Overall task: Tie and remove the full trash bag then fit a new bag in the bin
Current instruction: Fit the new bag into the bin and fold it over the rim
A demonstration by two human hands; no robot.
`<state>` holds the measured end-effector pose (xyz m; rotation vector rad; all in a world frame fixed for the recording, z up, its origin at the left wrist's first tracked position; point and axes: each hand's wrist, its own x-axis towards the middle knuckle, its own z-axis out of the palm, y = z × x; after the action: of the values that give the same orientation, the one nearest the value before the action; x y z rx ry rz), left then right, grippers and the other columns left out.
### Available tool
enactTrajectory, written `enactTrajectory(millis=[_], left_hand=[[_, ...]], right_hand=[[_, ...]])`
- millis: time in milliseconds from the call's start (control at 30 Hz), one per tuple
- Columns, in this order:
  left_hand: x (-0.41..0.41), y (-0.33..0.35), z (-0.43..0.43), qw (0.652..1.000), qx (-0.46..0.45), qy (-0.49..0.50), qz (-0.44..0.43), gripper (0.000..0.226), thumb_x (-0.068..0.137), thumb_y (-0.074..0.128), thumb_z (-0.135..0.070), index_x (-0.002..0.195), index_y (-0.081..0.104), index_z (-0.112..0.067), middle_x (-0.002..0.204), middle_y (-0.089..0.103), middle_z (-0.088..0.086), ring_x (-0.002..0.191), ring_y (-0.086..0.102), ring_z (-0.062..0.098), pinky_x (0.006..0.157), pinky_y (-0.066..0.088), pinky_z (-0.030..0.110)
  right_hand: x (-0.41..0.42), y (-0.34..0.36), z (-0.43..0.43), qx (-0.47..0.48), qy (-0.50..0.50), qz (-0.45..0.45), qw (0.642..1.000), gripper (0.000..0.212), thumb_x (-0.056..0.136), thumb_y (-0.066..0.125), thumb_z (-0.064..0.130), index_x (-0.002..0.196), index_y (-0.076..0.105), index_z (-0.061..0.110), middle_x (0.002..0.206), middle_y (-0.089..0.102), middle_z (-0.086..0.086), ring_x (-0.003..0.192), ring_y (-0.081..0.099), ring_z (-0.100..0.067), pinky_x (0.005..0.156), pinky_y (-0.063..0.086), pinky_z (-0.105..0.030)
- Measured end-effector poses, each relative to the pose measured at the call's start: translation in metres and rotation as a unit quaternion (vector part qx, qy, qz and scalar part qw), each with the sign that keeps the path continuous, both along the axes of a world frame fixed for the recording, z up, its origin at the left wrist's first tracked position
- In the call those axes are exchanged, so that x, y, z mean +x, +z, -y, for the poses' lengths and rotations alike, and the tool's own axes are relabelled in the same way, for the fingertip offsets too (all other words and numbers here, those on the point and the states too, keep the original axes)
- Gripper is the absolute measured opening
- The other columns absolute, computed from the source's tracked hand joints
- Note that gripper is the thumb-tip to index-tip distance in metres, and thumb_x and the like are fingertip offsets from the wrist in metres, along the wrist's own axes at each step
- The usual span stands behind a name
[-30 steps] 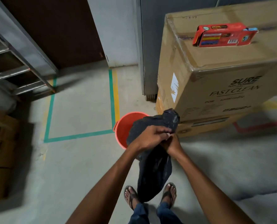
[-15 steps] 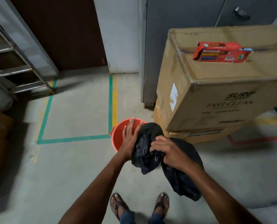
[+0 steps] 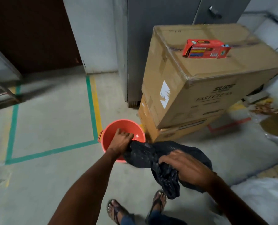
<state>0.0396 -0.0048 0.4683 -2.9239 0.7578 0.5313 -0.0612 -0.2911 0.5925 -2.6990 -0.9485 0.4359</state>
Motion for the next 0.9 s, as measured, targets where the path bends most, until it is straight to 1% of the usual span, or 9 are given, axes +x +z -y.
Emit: enactTrajectory(millis=[67,133,300,400,533,600,667,800,900], left_hand=[[0.005,0.000,-0.009,0.999,0.030,0.036,0.000,0.065,0.094,0.056,-0.039,0.151,0.034,-0.017,0.143,0.051,0.012,0.129,0.048,0.032,0.110,0.030,0.047],[0.011,0.000,-0.012,0.998,0.052,0.043,0.013,0.058,0.097,0.048,-0.031,0.151,0.035,-0.011,0.145,0.044,0.016,0.130,0.045,0.035,0.106,0.034,0.048],[0.012,-0.005,-0.017,0.995,0.067,0.015,0.066,0.035,0.096,0.040,-0.018,0.119,0.064,-0.005,0.120,0.057,0.015,0.112,0.054,0.034,0.088,0.045,0.047],[0.007,-0.018,-0.027,0.994,0.050,0.074,0.063,0.038,0.087,0.038,-0.012,0.105,0.071,-0.008,0.106,0.063,0.012,0.100,0.060,0.032,0.075,0.049,0.043],[0.013,-0.063,-0.032,0.963,0.027,0.268,0.030,0.035,0.100,0.036,-0.009,0.123,0.062,-0.012,0.127,0.051,0.013,0.115,0.052,0.034,0.081,0.047,0.047],[0.019,-0.081,-0.027,0.947,-0.029,0.320,-0.005,0.033,0.103,0.038,-0.011,0.127,0.060,-0.010,0.127,0.053,0.016,0.112,0.058,0.039,0.084,0.051,0.050],[0.025,-0.100,-0.021,0.948,-0.082,0.307,-0.001,0.033,0.104,0.040,-0.013,0.134,0.055,-0.010,0.126,0.053,0.018,0.107,0.061,0.042,0.082,0.052,0.052],[0.040,-0.142,-0.005,0.945,-0.161,0.283,0.028,0.040,0.104,0.047,-0.020,0.144,0.046,-0.015,0.128,0.048,0.017,0.105,0.060,0.044,0.078,0.052,0.053],[0.043,-0.193,-0.006,0.952,-0.178,0.245,0.052,0.055,0.101,0.051,-0.009,0.154,0.037,-0.004,0.151,0.041,0.027,0.125,0.053,0.048,0.095,0.051,0.054]], right_hand=[[-0.006,-0.012,0.000,-0.046,-0.089,-0.020,0.995,0.109,0.076,0.056,-0.009,0.155,0.005,0.048,0.115,0.061,0.001,0.107,0.055,-0.022,0.085,0.048,-0.035],[-0.008,-0.028,-0.003,-0.092,-0.137,-0.014,0.986,0.111,0.082,0.058,0.000,0.160,-0.012,0.037,0.122,0.062,-0.004,0.109,0.057,-0.026,0.091,0.045,-0.035],[0.015,-0.064,-0.009,-0.262,-0.098,0.022,0.960,0.080,0.095,0.046,0.011,0.164,0.007,0.020,0.139,0.055,-0.011,0.128,0.046,-0.031,0.118,0.024,-0.040],[0.029,-0.092,-0.008,-0.295,-0.132,-0.003,0.946,0.079,0.096,0.055,0.024,0.163,0.014,0.017,0.142,0.052,-0.014,0.134,0.043,-0.033,0.125,0.010,-0.044],[0.037,-0.125,-0.015,-0.261,-0.176,0.024,0.949,0.098,0.072,0.081,0.025,0.158,0.034,0.015,0.129,0.061,-0.016,0.126,0.052,-0.036,0.128,0.013,-0.050],[0.040,-0.141,-0.028,-0.209,-0.173,0.092,0.958,0.084,0.065,0.082,0.012,0.144,0.056,0.009,0.105,0.067,-0.017,0.107,0.062,-0.039,0.125,0.019,-0.055],[0.049,-0.156,-0.043,-0.138,-0.179,0.131,0.965,0.073,0.065,0.073,0.003,0.138,0.062,0.005,0.092,0.063,-0.013,0.097,0.063,-0.038,0.122,0.026,-0.059],[0.074,-0.203,-0.073,-0.040,-0.139,0.167,0.975,0.059,0.079,0.048,0.006,0.136,0.062,0.003,0.104,0.066,-0.009,0.104,0.064,-0.032,0.121,0.030,-0.057],[0.090,-0.257,-0.089,-0.021,-0.086,0.159,0.983,0.061,0.078,0.046,0.008,0.137,0.062,0.005,0.126,0.068,-0.009,0.113,0.064,-0.029,0.123,0.025,-0.055]])
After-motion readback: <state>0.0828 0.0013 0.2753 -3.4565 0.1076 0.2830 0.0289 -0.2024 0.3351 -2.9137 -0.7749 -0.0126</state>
